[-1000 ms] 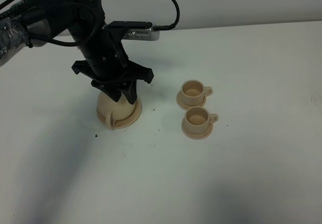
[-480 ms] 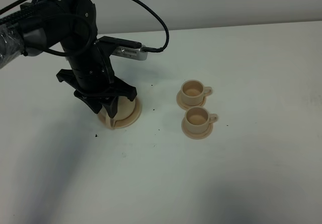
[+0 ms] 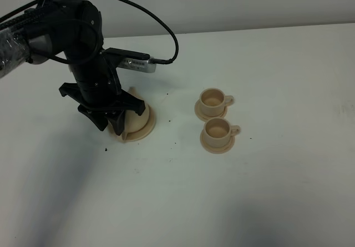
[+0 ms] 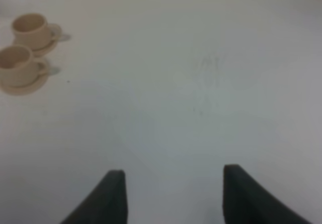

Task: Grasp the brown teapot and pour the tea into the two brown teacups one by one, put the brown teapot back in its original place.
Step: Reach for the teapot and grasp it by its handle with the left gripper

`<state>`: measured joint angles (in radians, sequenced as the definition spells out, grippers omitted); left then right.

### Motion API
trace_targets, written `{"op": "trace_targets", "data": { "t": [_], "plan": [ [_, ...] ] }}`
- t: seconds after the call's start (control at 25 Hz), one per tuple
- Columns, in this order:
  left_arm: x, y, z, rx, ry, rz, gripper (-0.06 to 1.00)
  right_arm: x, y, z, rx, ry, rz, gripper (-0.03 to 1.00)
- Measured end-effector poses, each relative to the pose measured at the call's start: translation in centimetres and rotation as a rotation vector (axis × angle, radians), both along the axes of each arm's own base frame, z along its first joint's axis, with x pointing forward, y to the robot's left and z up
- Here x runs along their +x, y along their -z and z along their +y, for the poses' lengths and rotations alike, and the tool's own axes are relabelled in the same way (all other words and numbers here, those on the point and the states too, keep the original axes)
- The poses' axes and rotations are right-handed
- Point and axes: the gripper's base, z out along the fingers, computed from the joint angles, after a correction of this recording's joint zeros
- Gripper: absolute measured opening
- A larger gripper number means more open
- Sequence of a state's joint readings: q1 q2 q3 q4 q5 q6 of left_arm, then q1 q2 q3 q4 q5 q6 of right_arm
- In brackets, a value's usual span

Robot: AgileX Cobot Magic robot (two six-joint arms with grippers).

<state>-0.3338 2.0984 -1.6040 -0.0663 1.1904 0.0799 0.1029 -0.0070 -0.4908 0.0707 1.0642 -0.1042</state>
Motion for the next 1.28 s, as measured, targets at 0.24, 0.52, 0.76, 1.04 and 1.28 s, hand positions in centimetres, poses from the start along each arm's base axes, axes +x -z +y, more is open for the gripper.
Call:
{"op": "trace_targets", "data": {
  "t": [0.24, 0.52, 0.76, 1.04, 1.28],
  "plan": [
    [0.9, 0.8, -0.4, -0.006, 0.003, 0.003, 0.41, 0.0, 0.0, 0.0, 0.0, 0.0, 0.0, 0.46],
    [1.1, 1.2, -0.5, -0.006, 0.003, 0.007, 0.41, 0.0, 0.0, 0.0, 0.0, 0.0, 0.0, 0.46],
    [1.2, 2.2, -0.5, 0.001, 0.002, 0.03, 0.41, 0.0, 0.0, 0.0, 0.0, 0.0, 0.0, 0.46],
    [1.2, 2.2, -0.5, 0.0, 0.004, 0.03, 0.41, 0.0, 0.0, 0.0, 0.0, 0.0, 0.0, 0.46],
    [1.2, 2.2, -0.4, 0.003, -0.017, 0.032, 0.41, 0.0, 0.0, 0.0, 0.0, 0.0, 0.0, 0.46]
  ]
}}
